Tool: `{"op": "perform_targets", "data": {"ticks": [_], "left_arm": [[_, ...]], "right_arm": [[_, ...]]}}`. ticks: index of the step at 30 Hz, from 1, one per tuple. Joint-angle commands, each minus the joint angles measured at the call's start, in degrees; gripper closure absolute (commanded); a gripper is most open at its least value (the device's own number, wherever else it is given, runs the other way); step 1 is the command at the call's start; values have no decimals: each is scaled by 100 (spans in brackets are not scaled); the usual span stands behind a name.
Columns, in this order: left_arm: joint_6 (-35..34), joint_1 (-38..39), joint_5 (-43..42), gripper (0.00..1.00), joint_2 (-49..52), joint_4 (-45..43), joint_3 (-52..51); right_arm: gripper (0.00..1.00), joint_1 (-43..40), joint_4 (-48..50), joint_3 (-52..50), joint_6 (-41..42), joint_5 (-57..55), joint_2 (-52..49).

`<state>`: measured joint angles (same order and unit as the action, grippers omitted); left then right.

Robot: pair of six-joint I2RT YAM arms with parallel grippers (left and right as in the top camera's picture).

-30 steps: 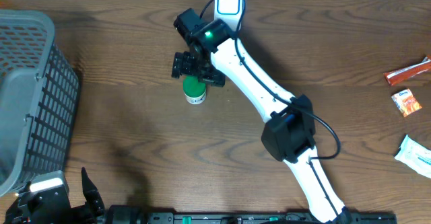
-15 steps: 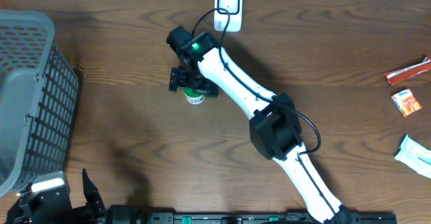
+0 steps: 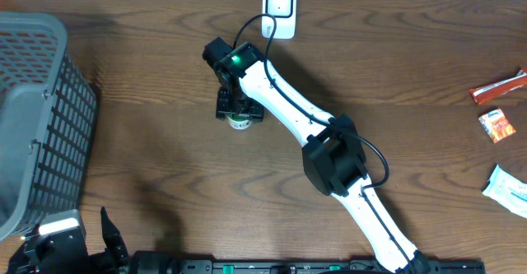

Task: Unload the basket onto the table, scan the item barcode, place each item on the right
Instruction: 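Lift the jar with the right gripper toward the white scanner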

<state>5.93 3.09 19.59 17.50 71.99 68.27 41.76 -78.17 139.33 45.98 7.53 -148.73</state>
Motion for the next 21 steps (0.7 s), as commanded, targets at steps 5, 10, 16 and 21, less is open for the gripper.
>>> {"op": "perform_targets", "data": {"ticks": [5, 10, 16, 21], "left_arm": [[-68, -28, -11, 11, -31, 92, 20], [-70, -28, -11, 11, -31, 168, 20], [-68, -28, -9, 11, -31, 326, 20], [-68, -28, -9, 11, -31, 610, 20]], "right_arm": [[43, -555, -866, 483, -1069, 1836, 15], [43, -1156, -1519, 529, -1939, 2946, 15], [43, -1692, -1917, 509, -2671, 3827, 15], [41, -1980, -1915, 509, -2702, 4389, 13]]}}
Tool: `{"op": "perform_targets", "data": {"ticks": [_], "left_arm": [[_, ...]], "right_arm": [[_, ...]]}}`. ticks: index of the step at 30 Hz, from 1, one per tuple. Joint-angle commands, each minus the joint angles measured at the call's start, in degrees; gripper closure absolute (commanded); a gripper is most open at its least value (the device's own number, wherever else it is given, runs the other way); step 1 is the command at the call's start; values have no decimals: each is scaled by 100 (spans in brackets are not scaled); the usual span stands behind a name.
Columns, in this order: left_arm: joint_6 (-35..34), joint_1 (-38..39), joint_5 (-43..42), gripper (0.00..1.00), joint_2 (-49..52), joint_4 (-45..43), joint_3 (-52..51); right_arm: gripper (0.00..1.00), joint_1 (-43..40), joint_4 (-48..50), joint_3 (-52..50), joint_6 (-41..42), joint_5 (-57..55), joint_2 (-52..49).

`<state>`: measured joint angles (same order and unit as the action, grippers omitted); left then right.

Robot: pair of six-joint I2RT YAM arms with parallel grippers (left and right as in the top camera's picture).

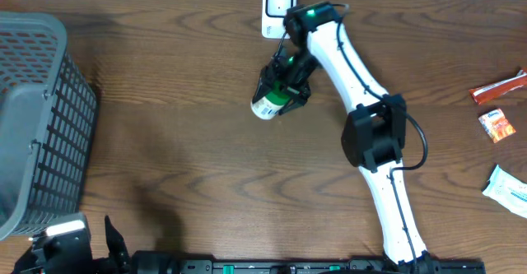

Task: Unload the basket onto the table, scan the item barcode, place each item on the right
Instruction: 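Lift the jar with the right gripper toward the white scanner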

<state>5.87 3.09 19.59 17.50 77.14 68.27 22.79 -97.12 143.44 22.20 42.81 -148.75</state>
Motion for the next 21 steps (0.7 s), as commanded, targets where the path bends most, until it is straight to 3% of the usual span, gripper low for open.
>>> {"op": "perform_targets", "data": {"ticks": [1, 7, 15, 21], "left_arm": [[-61, -28, -9, 11, -31, 157, 20], [-61, -28, -9, 11, -31, 487, 20], [-61, -28, -9, 11, -31, 651, 20], [-61, -28, -11, 11, -31, 651, 20]], "right_arm": [[40, -138, -20, 98, -326, 905, 15], [41, -378, -20, 96, -470, 1580, 15], [41, -590, -20, 96, -608, 1591, 15], [54, -629, 22, 109, -1200, 1128, 20]]}}
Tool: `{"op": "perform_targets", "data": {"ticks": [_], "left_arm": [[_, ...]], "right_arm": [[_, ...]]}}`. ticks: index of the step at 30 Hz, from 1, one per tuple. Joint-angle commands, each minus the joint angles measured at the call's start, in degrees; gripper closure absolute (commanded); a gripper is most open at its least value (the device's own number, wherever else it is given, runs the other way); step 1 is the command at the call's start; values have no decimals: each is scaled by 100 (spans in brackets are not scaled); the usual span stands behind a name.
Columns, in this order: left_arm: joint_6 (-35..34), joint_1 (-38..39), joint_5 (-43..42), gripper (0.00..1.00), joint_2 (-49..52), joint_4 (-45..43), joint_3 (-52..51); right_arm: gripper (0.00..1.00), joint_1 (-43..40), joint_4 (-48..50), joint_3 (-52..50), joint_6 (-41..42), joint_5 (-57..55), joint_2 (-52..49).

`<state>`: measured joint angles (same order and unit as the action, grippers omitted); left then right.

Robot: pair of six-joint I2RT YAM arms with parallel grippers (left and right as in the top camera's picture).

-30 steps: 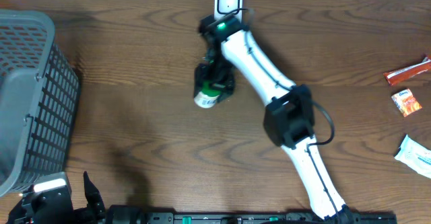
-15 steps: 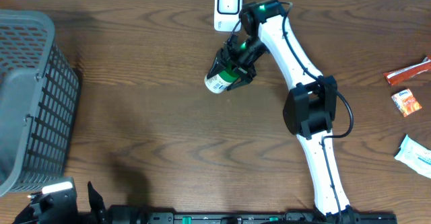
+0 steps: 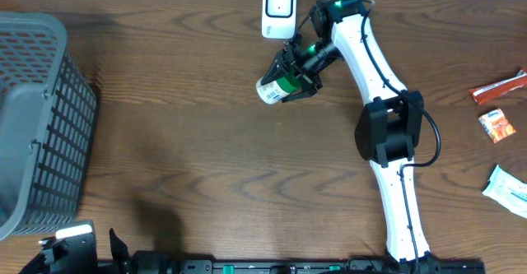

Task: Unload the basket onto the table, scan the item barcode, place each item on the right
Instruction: 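Lift the jar with the right gripper toward the white scanner, then hold the jar's label against the white scanner with the right gripper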

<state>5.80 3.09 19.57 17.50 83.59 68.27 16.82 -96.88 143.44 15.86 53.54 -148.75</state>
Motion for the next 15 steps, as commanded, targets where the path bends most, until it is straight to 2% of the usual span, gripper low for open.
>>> {"op": "perform_targets", "data": {"ticks": [1, 4, 9, 12, 15], "left_arm": [[-55, -28, -7, 11, -31, 11, 20], [-55, -28, -7, 11, -31, 15, 20], [-55, -28, -7, 11, -31, 15, 20], [-55, -28, -7, 11, -31, 15, 20], [-57, -28, -9, 11, -31, 13, 20]], "right_arm": [[56, -33, -4, 120, -688, 52, 24], [57, -33, 2, 216, -734, 52, 85], [54, -63, 24, 811, -820, -131, 291], [53, -63, 87, 1464, -671, -723, 424], [53, -33, 304, 2328, -363, -1871, 612]]}}
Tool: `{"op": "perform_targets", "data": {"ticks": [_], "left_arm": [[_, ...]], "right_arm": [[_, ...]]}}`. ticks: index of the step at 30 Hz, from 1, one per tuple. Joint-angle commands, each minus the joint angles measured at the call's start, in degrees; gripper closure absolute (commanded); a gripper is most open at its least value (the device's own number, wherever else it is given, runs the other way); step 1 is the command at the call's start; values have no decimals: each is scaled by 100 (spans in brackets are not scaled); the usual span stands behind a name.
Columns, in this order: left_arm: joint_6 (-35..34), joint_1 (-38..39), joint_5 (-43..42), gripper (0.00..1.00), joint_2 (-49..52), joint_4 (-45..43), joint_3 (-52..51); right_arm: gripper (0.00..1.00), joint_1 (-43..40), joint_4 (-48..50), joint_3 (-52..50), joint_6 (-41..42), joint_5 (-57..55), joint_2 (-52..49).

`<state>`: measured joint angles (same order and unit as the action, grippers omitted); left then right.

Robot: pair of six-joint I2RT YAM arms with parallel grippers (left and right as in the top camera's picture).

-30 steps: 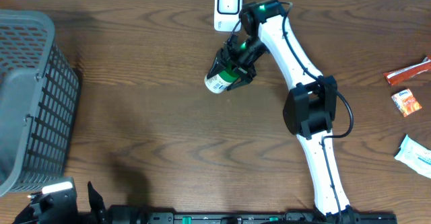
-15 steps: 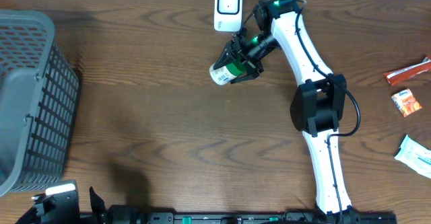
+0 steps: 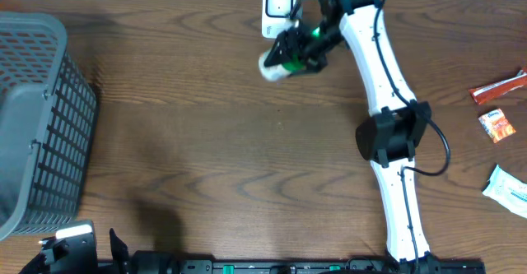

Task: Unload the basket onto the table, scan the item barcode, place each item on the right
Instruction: 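Hold the jar's label against the white scanner with the right gripper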

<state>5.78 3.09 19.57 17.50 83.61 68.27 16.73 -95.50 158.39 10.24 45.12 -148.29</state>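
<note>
My right gripper (image 3: 295, 53) is shut on a small white and green bottle (image 3: 278, 63), held tilted above the table with its white end pointing left. The bottle hangs just below the white barcode scanner (image 3: 279, 9) at the table's far edge. Motion blurs the bottle, and no barcode can be made out. Of the left arm, only a part of its base shows at the bottom left corner (image 3: 70, 249); its gripper is out of view.
A grey slatted basket (image 3: 37, 118) stands at the left edge. At the right edge lie an orange wrapper (image 3: 497, 86), a small orange packet (image 3: 496, 126) and a white packet (image 3: 506, 188).
My right gripper has moved up towards the far edge with the bottle, from below and right of the scanner to just beneath it.
First my right gripper was down on the bottle standing left of table centre. Then it held the bottle tilted in the air farther right. After that it was closer to the scanner, and now the bottle hangs directly under it.
</note>
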Motion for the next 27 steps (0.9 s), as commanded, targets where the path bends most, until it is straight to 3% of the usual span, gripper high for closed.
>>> {"op": "perform_targets", "data": {"ticks": [1, 6, 12, 27], "left_arm": [[-52, -28, -9, 11, -31, 11, 20], [-52, -28, -7, 11, -31, 11, 20], [-52, -28, -7, 11, -31, 13, 20], [-52, -28, -9, 11, -31, 11, 20]], "right_arm": [[53, 0, 337, 1082, 201, -1504, 634], [51, 188, 1429, 1626, 348, -3567, 754], [50, 382, 2798, 1309, 243, -4887, 671], [48, 660, 6730, -1504, 44, -5834, 649]]}}
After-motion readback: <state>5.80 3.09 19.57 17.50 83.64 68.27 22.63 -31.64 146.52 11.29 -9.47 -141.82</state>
